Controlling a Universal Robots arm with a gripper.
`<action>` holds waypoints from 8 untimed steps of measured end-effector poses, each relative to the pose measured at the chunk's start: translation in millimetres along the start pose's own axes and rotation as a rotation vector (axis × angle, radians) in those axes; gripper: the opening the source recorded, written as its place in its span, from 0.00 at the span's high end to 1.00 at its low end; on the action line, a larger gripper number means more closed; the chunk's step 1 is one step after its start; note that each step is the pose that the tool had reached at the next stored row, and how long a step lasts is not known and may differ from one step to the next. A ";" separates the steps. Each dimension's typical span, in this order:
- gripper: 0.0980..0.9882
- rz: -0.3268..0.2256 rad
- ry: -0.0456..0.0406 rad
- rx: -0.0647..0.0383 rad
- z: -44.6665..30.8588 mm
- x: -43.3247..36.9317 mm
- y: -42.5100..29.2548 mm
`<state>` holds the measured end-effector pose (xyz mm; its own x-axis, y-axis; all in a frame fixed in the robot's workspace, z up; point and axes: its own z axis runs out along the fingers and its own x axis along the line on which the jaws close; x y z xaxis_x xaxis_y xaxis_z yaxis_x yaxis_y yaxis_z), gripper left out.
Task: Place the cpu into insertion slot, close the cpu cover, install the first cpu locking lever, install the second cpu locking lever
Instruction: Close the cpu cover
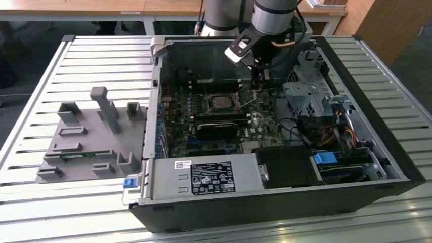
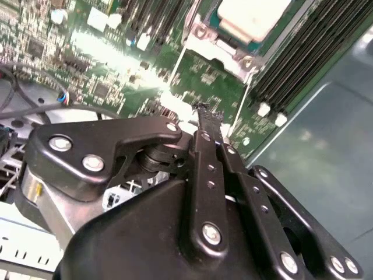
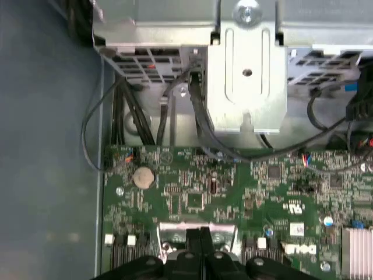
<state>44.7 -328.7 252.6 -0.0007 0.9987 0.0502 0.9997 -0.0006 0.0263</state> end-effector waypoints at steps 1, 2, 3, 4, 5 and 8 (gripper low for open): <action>0.99 0.000 0.0000 0.000 0.5 0.1 2.5; 0.99 0.000 0.0000 0.000 1.0 0.3 4.7; 0.99 0.000 -0.0001 0.000 1.2 0.5 6.4; 0.99 0.000 -0.0001 0.000 1.4 0.7 7.8; 0.99 -0.001 -0.0001 0.000 1.6 1.0 9.0; 0.99 -0.003 0.0002 0.000 2.3 2.2 12.9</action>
<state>57.6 -326.4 250.8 -0.0042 0.9987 0.0503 0.9997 0.0029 0.0262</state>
